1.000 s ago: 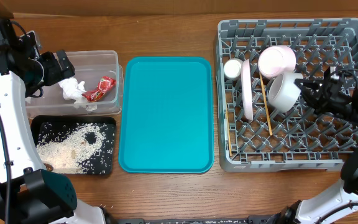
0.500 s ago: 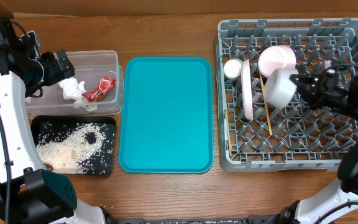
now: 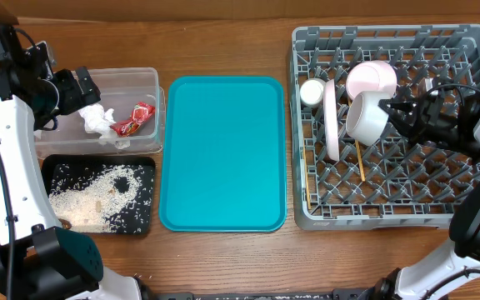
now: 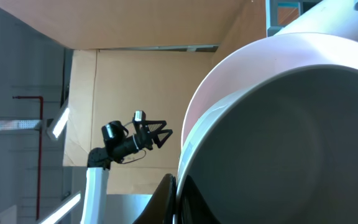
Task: Sort waste into correct bins and load items into the dishwasher
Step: 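Lower the white bowl into the rack and tilt it upright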
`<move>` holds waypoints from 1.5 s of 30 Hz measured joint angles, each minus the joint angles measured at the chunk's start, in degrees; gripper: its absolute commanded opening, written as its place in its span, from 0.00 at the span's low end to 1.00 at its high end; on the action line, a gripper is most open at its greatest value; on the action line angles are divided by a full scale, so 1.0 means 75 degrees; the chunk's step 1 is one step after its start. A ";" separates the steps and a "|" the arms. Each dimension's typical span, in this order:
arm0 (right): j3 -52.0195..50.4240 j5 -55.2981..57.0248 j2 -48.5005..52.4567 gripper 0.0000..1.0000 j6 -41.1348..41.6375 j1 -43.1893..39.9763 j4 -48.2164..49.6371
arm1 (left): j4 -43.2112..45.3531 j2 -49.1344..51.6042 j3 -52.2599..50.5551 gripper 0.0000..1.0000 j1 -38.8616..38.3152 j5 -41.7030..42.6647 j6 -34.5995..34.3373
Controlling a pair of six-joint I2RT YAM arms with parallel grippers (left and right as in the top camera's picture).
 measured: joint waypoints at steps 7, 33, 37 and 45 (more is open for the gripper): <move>0.0000 0.0163 0.0000 0.04 -0.0204 -0.0090 -0.0009 | 0.0000 0.0000 0.0000 1.00 0.0000 0.0000 0.0000; -0.0195 0.0090 0.0000 0.04 -0.0134 -0.0539 -0.0047 | 0.0000 0.0000 0.0000 1.00 0.0000 0.0000 0.0000; -0.0213 0.0047 0.0000 0.04 -0.0198 -0.0466 -0.0047 | 0.0000 0.0000 0.0000 1.00 0.0000 0.0000 0.0000; -0.0452 -0.0047 0.0000 0.04 -0.0259 -0.0169 0.0192 | 0.0000 0.0000 0.0000 1.00 0.0000 0.0000 0.0000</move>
